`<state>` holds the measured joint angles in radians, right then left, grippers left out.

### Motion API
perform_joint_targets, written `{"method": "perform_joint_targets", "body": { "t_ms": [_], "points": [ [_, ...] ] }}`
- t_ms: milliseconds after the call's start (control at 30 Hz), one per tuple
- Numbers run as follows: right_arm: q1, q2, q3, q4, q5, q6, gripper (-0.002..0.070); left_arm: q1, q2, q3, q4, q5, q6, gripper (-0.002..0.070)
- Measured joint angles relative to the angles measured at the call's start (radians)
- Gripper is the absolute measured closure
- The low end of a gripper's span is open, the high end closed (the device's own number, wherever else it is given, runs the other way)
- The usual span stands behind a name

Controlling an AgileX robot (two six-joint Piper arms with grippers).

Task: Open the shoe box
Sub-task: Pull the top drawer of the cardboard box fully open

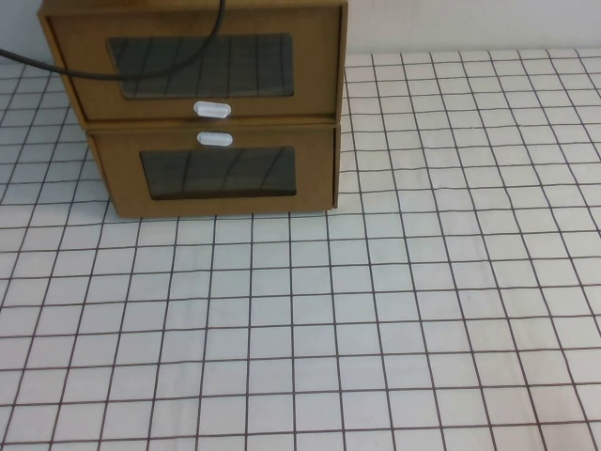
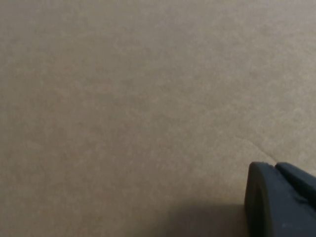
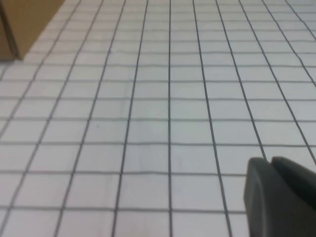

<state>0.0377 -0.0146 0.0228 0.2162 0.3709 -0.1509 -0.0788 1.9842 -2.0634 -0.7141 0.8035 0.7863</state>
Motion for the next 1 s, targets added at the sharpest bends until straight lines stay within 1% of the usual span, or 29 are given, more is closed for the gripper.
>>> {"method": "perform_joint_targets", "body": {
  "t_ms": [100, 300, 433, 533, 600, 700, 833, 1000],
  "points": [
    [0.0, 0.0, 0.0, 0.13, -0.07, 0.0, 0.0689, 0.0, 0.0, 0.0, 0.0, 0.0, 0.0, 0.0678],
    [0.0, 0.0, 0.0, 0.473, -0.193, 0.0, 0.0689, 0.0, 0.0, 0.0, 0.0, 0.0, 0.0, 0.0677],
    [0.0, 0.0, 0.0, 0.588, -0.249, 0.0, 0.0689, 0.0, 0.0, 0.0, 0.0, 0.0, 0.0, 0.0678],
    [0.0, 0.0, -0.007, 0.661, -0.233, 0.0, 0.0689, 0.0, 0.0, 0.0, -0.003, 0.0, 0.0, 0.0677],
    [0.0, 0.02, -0.042, 0.677, -0.185, 0.0, 0.0689, 0.0, 0.0, 0.0, -0.003, 0.0, 0.0, 0.0678],
    [0.0, 0.117, -0.137, 0.663, -0.082, 0.0, 0.069, 0.0, 0.0, 0.0, -0.003, 0.0, 0.0, 0.0678],
    [0.0, 0.319, -0.296, 0.567, 0.083, -0.014, 0.0689, 0.0, 0.0, 0.0, -0.003, 0.0, 0.0, 0.0677],
    [0.0, 0.59, -0.478, 0.509, 0.245, -0.152, 0.0689, 0.0, 0.0, 0.0, -0.003, 0.002, 0.0, 0.0678]
  ]
}}
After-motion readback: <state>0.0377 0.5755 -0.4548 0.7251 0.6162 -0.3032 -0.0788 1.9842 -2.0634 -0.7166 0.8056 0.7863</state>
